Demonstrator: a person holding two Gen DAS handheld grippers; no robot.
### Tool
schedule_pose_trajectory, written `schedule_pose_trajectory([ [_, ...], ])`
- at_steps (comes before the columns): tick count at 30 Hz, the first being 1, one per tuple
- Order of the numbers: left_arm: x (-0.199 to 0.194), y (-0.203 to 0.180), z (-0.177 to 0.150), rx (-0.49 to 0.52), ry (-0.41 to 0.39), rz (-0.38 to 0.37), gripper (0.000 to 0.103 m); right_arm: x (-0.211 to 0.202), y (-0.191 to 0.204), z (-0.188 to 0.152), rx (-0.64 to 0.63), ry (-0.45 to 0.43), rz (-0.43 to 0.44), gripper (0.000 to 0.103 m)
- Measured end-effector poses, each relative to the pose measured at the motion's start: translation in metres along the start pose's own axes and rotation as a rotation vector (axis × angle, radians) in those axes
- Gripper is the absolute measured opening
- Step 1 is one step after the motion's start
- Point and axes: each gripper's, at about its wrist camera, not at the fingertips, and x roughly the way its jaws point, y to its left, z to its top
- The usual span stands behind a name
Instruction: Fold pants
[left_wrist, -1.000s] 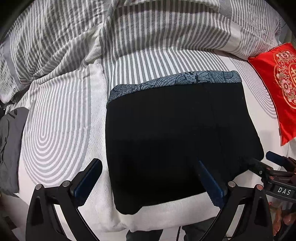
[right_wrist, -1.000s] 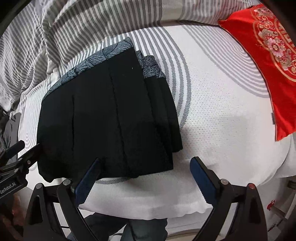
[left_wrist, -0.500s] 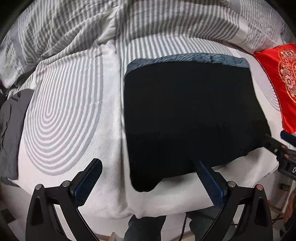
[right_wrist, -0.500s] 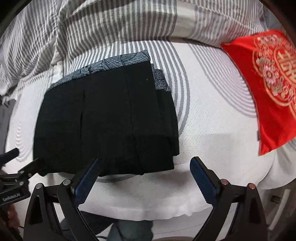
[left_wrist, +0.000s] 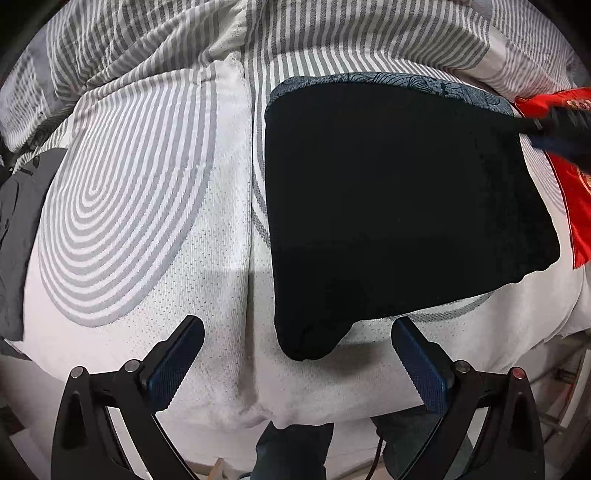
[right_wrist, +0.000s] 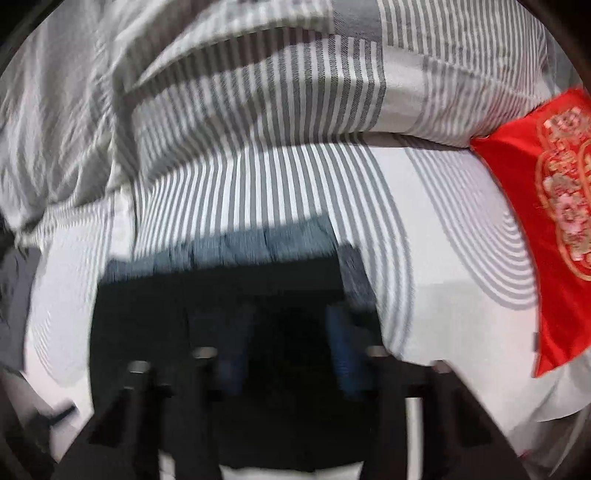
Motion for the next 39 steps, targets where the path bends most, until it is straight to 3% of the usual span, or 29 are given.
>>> schedule_pose_trajectory([
  [3,0.002,0.006,-0.001,-0.026,0.006,-0.007,0.102,0.02,0.0,0.02,0.026,0.018,-0.001,0.037],
  [6,0.002,0.011,0.0,-0.05,0.004,-0.006,0.102,0.046,0.003,0.018,-0.05,0.074,-0.064,0.035],
  [8,0.003,0.014,0.002,-0.059,0.003,-0.006,0.102,0.054,0.01,0.017,-0.131,0.074,-0.119,0.039],
  [10,0.003,0.015,0.002,-0.065,0.004,-0.004,0.102,0.057,0.019,0.019,-0.175,0.082,-0.188,0.053],
  [16,0.002,0.013,0.002,-0.063,0.011,-0.011,0.102,0.033,-0.007,0.011,-0.019,0.115,-0.062,0.058],
  [19,-0.002,0.013,0.003,-0.058,-0.001,-0.012,0.102,0.014,-0.01,-0.013,-0.043,0.111,-0.095,0.058],
  [27,-0.013,0.015,0.009,-0.05,-0.068,0.008,0.102,-0.013,-0.025,-0.078,0.031,0.1,-0.069,0.059],
  [39,0.015,0.013,0.004,-0.044,-0.047,0.009,0.102,0.001,-0.027,-0.093,0.042,0.092,-0.078,0.065],
])
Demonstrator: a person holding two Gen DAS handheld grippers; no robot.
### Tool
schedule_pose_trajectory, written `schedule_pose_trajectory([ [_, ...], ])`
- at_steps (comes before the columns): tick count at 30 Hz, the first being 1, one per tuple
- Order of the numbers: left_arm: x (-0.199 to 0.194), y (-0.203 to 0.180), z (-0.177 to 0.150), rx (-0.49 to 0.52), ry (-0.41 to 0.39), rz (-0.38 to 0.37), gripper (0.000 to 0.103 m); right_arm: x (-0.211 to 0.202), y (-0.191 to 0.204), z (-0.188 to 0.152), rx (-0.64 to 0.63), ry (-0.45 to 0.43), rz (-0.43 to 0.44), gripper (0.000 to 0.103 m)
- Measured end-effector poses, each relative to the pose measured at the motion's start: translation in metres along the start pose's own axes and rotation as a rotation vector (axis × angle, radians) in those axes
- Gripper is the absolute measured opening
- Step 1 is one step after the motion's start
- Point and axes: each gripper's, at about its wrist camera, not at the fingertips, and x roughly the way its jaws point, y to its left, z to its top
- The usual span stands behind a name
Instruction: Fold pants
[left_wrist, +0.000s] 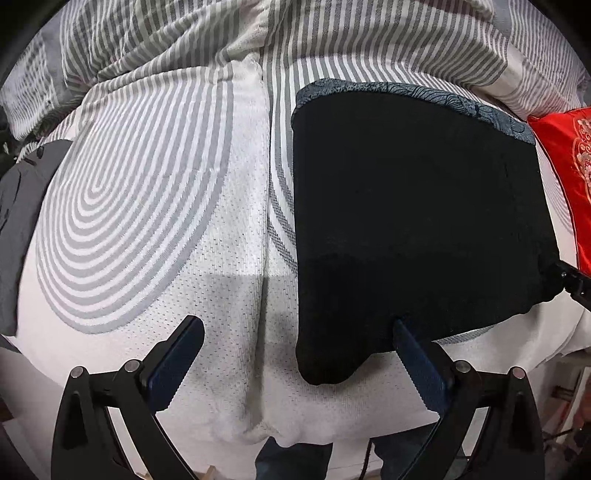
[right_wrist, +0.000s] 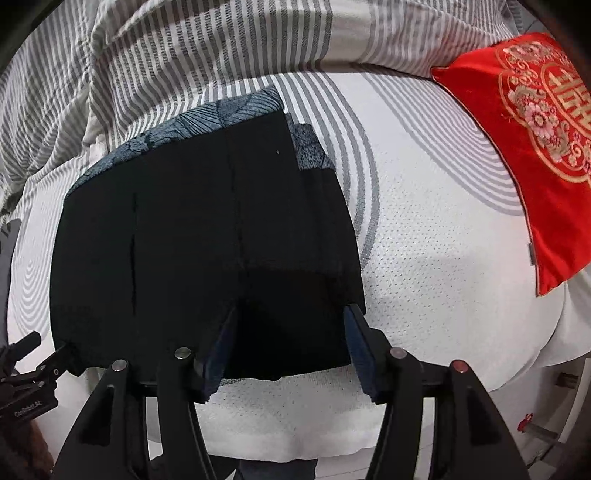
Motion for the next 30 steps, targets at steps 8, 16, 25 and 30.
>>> schedule_pose_trajectory([
  [8,-0.006,-0.003,0.001,0.01,0.006,0.013,0.102,-0.004,-0.01,0.002,0.034,0.04,0.017,0.073],
  [16,-0.015,-0.006,-0.004,0.038,0.029,0.02,0.102,-0.023,-0.011,-0.009,0.048,0.087,0.037,0.079],
  [25,-0.062,-0.021,-0.025,0.139,0.024,-0.01,0.102,-0.072,-0.003,-0.034,0.048,0.095,0.096,0.081],
  [30,-0.09,-0.031,-0.032,0.169,0.005,-0.018,0.102,-0.102,0.007,-0.039,0.057,0.056,0.125,0.082],
])
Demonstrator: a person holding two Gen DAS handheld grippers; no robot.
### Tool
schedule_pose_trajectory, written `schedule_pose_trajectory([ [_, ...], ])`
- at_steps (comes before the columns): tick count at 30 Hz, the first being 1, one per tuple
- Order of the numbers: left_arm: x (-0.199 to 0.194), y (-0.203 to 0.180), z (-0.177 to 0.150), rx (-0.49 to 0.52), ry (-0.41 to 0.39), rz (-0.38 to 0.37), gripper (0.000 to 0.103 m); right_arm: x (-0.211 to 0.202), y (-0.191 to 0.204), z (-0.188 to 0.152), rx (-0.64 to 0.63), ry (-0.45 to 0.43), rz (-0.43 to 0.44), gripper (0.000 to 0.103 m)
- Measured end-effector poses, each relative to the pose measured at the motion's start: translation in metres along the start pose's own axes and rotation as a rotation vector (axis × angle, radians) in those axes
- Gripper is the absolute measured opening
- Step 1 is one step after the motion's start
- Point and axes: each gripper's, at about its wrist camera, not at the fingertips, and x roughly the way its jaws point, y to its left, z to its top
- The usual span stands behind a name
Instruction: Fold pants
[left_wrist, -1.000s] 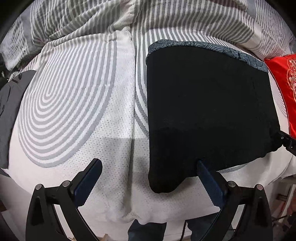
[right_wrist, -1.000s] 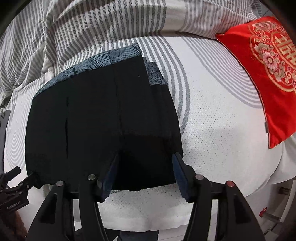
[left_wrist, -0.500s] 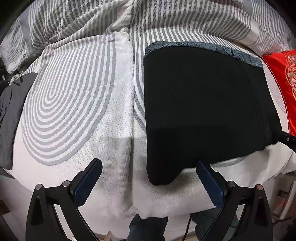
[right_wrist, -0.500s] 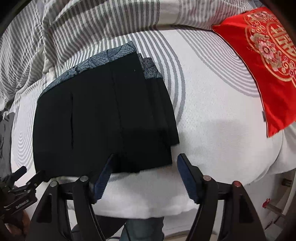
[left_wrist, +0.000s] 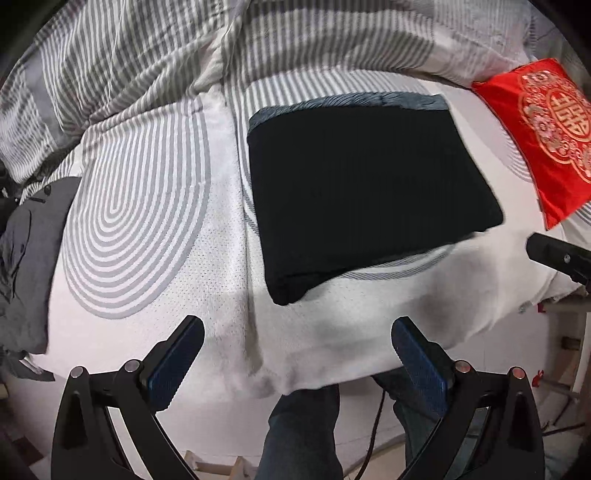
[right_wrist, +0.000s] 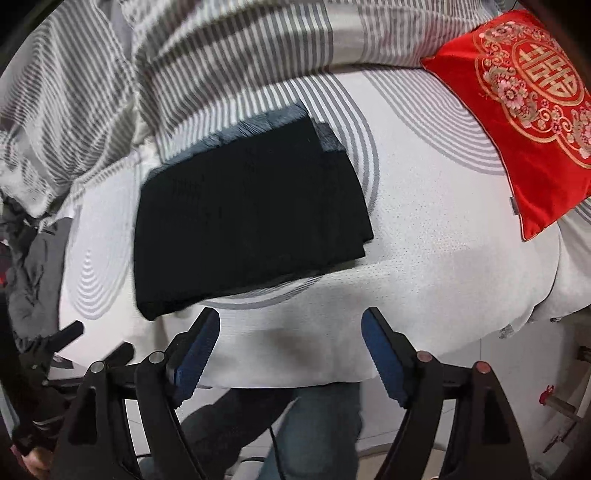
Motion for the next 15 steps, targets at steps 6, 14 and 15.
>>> schedule_pose_trajectory([
  [6,-0.027,-0.01,-0.004,0.002,-0.04,0.013,0.102,-0.02,0.011,0.002,-0.025,-0.009,0.002,0.082],
  [14,-0.044,-0.029,-0.006,-0.033,-0.042,0.033,0.102,-0.048,0.005,0.003,-0.066,-0.004,0.014,0.082],
  [15,-0.048,-0.032,-0.005,-0.041,-0.048,0.043,0.102,-0.05,0.003,0.004,-0.067,0.002,0.023,0.082],
])
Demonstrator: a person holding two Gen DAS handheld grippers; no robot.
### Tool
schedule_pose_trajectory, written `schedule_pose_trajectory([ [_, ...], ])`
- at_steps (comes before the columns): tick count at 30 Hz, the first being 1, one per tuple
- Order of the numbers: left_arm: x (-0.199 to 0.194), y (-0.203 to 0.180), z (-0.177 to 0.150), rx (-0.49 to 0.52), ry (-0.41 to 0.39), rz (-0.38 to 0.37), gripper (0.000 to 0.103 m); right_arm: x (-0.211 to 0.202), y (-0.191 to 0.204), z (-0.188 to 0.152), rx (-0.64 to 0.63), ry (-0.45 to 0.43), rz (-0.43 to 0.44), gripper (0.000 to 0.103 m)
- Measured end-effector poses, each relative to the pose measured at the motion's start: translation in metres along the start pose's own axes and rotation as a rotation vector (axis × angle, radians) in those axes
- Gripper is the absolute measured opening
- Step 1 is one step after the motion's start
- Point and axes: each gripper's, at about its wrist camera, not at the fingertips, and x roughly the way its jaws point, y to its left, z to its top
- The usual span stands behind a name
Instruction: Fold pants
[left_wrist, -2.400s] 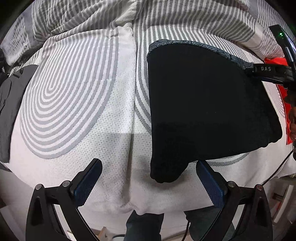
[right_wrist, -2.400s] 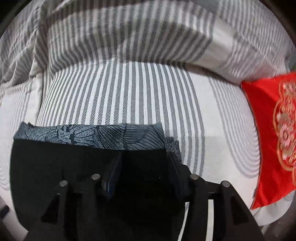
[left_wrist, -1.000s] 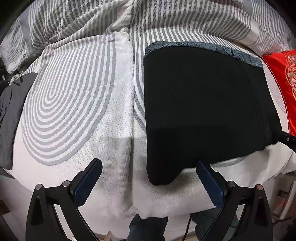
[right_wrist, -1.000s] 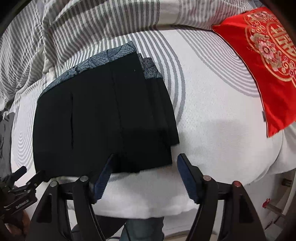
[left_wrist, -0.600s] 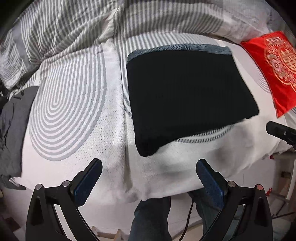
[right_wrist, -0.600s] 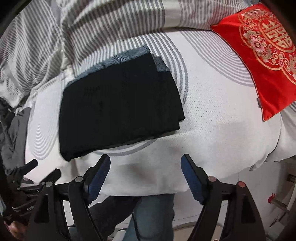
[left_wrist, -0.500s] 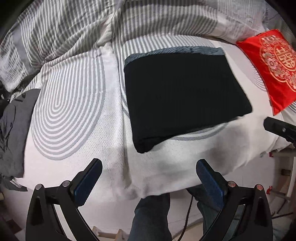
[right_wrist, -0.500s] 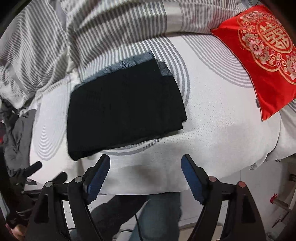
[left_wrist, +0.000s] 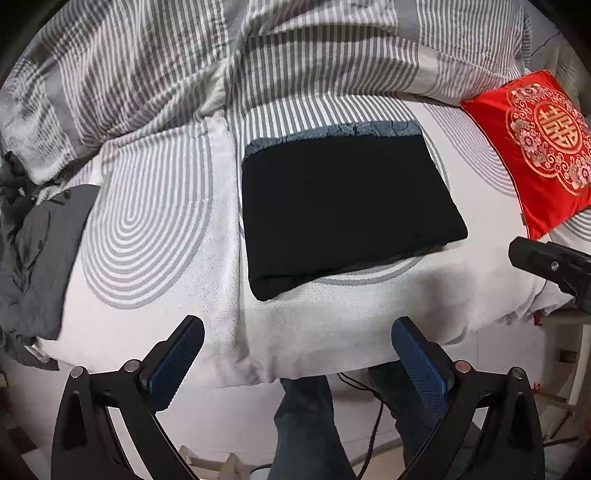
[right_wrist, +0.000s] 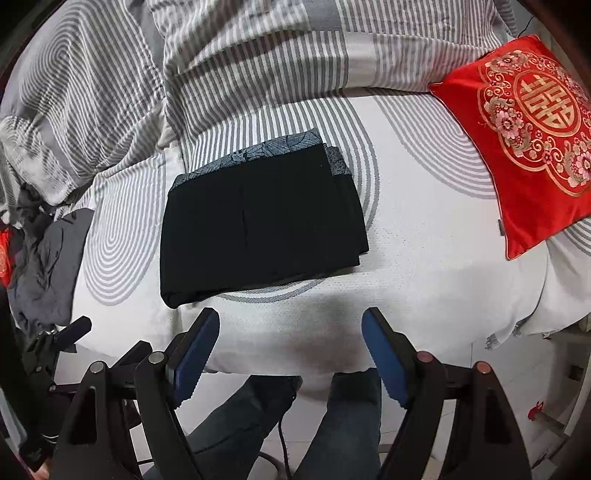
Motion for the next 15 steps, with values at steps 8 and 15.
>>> schedule_pose_trajectory([
  [8,-0.021,-0.003,0.01,-0.05,-0.021,0.042,0.102,-0.004,0.003,0.006,-0.041,0.036,0.036,0.082],
  [15,-0.024,-0.003,0.014,-0.075,-0.014,0.057,0.102,-0.004,0.012,0.015,-0.087,0.052,0.036,0.083],
])
